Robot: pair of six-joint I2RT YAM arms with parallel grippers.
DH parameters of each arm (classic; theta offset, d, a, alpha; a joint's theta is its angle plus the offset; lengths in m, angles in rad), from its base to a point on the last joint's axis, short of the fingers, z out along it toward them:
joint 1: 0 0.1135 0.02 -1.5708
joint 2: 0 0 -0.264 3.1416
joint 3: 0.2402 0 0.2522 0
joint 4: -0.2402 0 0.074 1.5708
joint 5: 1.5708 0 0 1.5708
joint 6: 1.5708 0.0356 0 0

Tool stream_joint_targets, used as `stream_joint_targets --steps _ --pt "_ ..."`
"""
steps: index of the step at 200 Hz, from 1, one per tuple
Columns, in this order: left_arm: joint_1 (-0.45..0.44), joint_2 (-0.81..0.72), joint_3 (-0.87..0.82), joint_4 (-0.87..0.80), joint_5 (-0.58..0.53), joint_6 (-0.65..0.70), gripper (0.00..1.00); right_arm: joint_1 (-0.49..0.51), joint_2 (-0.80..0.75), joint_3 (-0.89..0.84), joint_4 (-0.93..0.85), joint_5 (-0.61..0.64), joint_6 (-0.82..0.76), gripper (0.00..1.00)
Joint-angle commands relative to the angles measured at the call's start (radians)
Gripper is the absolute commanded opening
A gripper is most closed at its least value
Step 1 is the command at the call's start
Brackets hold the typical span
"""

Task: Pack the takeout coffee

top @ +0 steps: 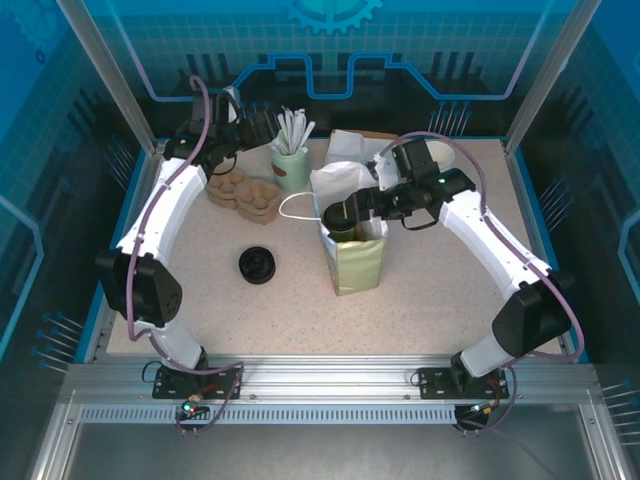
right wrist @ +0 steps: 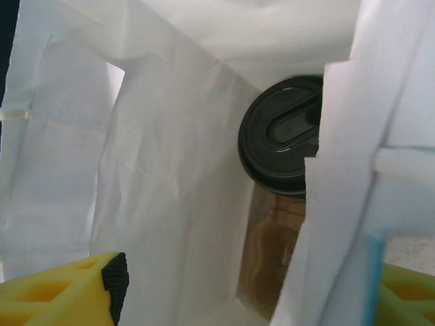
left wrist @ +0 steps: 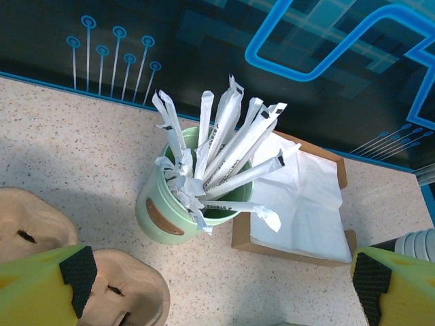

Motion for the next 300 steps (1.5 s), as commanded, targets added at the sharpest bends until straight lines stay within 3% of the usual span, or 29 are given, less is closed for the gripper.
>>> stream_joint_targets --steps 1,81,126,165,240,300 --pt "0.004 0.026 0.053 0.002 0.029 0.027 0.98 0.032 0.037 -0.008 0.044 -0.042 0.041 0.75" --pt "0.006 0.1 0.143 -0.008 0.017 0.061 0.97 0.158 0.101 0.031 0.136 -0.006 0.149 0.74" --pt "0.016 0.137 0.187 -0.017 0.008 0.125 0.92 0.195 0.116 0.073 0.136 0.04 0.171 0.74" --pt "0.021 0.16 0.194 0.023 0.019 0.189 0.76 0.199 0.091 0.116 0.082 0.085 0.159 0.75" --pt "0.024 0.256 0.303 -0.016 0.057 0.234 0.69 0.183 -0.025 0.205 -0.083 0.252 0.067 0.77" --pt "0.026 0.366 0.449 -0.084 0.061 0.243 0.6 0.129 -0.195 0.112 -0.065 0.339 0.007 0.77"
